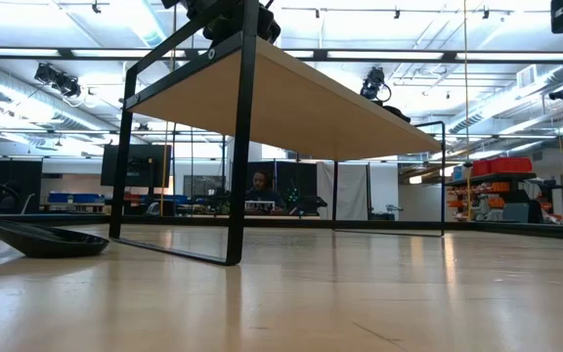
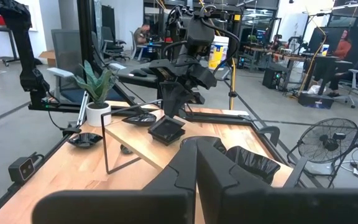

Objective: Pick & Place Mini shaped plates
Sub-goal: Stack the black square shaped plate on top of the black square shaped plate on the shelf, then stack the black teardrop shaped plate on top of the black teardrop shaped plate on the shelf

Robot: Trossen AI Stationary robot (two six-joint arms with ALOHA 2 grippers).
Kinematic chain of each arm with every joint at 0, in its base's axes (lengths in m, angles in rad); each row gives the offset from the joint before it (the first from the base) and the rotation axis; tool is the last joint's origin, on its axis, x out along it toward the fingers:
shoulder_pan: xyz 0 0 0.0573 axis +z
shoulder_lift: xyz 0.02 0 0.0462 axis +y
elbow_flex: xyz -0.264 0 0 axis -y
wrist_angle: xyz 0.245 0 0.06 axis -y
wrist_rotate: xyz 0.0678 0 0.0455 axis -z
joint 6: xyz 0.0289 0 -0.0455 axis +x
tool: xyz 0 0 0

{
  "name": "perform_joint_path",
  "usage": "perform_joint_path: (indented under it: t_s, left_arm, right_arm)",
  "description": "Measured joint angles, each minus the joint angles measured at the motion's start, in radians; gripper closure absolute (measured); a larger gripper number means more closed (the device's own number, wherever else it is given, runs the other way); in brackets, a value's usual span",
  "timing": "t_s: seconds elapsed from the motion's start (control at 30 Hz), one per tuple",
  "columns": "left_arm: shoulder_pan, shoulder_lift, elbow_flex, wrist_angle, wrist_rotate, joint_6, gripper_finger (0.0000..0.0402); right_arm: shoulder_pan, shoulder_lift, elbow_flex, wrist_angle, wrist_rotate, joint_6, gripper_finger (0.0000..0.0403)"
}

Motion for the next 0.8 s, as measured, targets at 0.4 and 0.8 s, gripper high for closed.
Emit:
perform_joint_path:
  t_s: [0.4,0.8]
  left_arm:
    - [0.001,-0.01,0.001,-0.029,-0.001,0.058,0.0314]
    - [-0.023,-0.084,0.001,-0.06,0.003,0.224,0.031]
  right_arm:
    - [0.0,0.0,0.0,0.0,0.0,0.0,0.0392]
    - [0.0,0.0,0.0,0.0,0.0,0.0,0.0392]
